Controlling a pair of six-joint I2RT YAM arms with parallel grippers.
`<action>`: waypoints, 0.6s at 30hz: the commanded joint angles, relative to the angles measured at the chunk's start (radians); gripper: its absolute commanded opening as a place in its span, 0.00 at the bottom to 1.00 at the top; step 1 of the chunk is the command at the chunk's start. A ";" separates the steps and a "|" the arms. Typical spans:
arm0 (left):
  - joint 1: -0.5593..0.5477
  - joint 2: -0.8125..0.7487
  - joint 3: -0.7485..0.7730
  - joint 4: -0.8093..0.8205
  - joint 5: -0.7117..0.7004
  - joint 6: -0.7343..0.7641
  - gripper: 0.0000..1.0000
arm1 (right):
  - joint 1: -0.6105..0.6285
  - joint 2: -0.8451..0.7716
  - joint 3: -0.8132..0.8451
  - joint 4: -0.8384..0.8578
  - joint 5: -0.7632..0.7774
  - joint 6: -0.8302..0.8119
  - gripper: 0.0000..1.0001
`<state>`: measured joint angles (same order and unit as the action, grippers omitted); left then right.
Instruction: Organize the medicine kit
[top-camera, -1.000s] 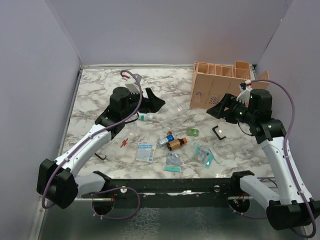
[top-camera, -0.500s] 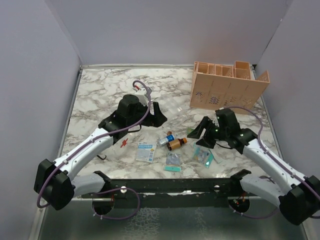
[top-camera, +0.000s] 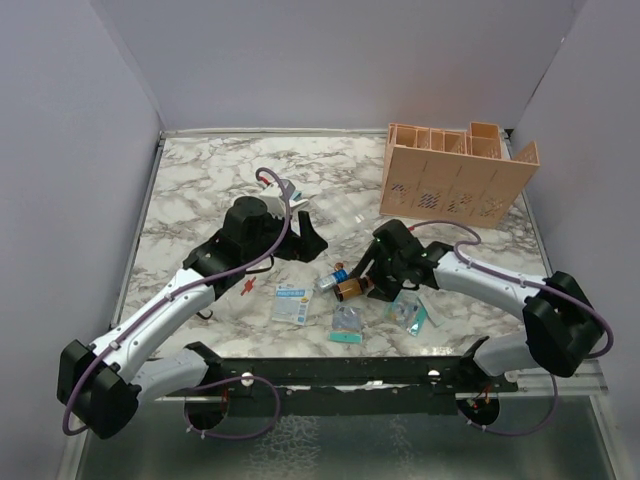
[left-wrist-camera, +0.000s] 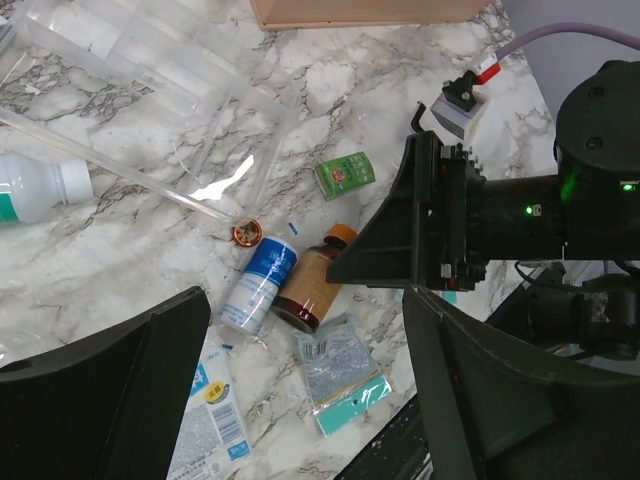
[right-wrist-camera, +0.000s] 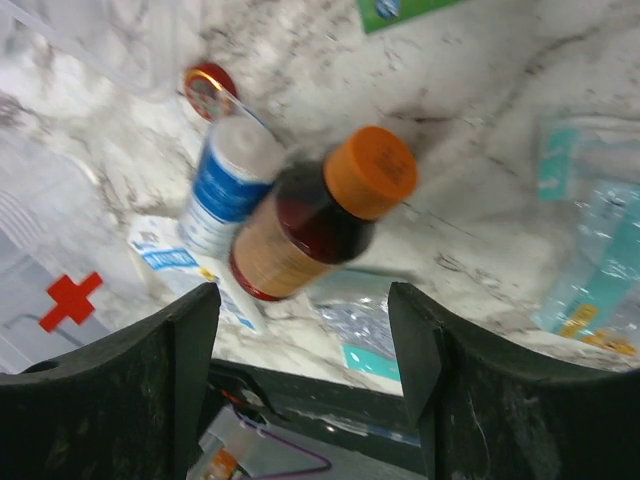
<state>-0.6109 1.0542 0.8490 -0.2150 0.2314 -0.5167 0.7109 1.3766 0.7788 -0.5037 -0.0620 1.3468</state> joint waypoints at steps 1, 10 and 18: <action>-0.005 -0.027 0.001 -0.033 -0.006 0.013 0.82 | 0.015 0.057 0.059 0.068 0.110 0.081 0.70; -0.005 -0.043 0.001 -0.070 -0.026 0.026 0.83 | 0.029 0.144 0.098 -0.065 0.165 0.185 0.65; -0.004 -0.027 0.001 -0.082 -0.028 0.014 0.85 | 0.030 0.183 0.084 -0.030 0.159 0.193 0.60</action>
<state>-0.6109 1.0306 0.8490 -0.2829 0.2203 -0.5037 0.7341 1.5326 0.8680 -0.5323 0.0582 1.5162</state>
